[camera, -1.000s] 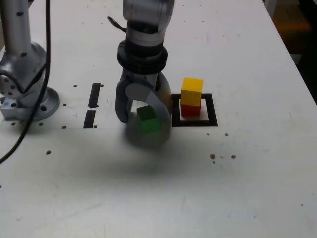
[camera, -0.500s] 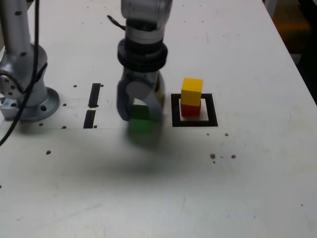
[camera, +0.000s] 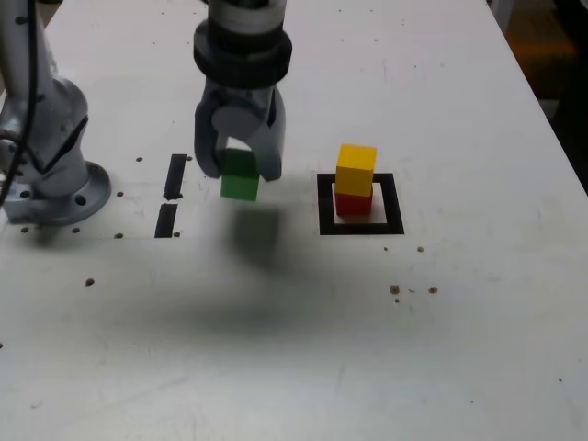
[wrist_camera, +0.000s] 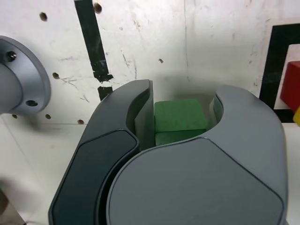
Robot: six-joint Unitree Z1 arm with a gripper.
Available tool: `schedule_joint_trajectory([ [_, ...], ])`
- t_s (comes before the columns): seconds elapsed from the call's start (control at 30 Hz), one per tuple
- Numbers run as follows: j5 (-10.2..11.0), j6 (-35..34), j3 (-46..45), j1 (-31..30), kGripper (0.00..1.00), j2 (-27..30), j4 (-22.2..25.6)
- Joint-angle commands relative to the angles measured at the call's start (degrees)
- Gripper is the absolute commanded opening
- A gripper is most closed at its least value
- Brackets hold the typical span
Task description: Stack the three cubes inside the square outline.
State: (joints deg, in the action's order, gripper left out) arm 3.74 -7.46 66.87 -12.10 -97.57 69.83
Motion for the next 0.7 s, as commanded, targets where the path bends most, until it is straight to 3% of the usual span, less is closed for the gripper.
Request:
schedule_joint_trajectory([
  [0.0,1.2,-0.1,2.3,-0.1,0.12,0.6,2.4],
  [0.17,3.2,0.0,7.5,-0.1,0.12,0.9,6.9],
  [0.67,3.9,2.4,21.9,-0.1,0.12,-1.0,14.0],
])
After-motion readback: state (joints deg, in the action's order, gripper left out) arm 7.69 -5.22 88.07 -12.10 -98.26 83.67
